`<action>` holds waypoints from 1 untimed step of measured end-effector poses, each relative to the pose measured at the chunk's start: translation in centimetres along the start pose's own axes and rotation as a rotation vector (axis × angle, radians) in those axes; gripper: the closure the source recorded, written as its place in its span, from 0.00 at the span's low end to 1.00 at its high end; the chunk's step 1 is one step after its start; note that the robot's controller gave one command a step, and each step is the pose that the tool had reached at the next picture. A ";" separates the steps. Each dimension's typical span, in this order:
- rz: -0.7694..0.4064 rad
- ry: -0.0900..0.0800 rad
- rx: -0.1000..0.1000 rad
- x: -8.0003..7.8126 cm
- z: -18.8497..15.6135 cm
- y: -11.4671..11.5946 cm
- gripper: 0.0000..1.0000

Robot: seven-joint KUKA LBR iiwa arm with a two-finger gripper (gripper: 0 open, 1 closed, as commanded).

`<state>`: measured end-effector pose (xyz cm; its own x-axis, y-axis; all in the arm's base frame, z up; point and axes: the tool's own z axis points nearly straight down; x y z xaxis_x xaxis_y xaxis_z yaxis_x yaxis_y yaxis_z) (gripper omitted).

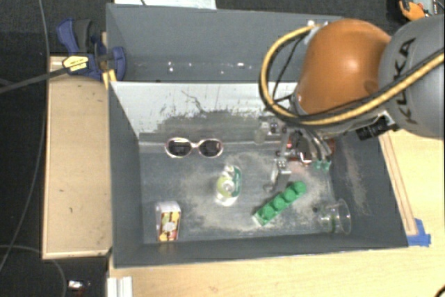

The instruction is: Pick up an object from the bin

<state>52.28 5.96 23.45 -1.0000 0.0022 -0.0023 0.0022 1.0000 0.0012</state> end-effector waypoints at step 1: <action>0.000 0.000 0.000 0.0 0.0 0.0 0.00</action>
Offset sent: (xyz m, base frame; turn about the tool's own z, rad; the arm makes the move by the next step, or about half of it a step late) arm -0.0091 -0.0242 -0.0348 -0.3386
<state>52.28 5.96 23.45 -1.0000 0.0024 -0.0023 0.0024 1.0000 0.0012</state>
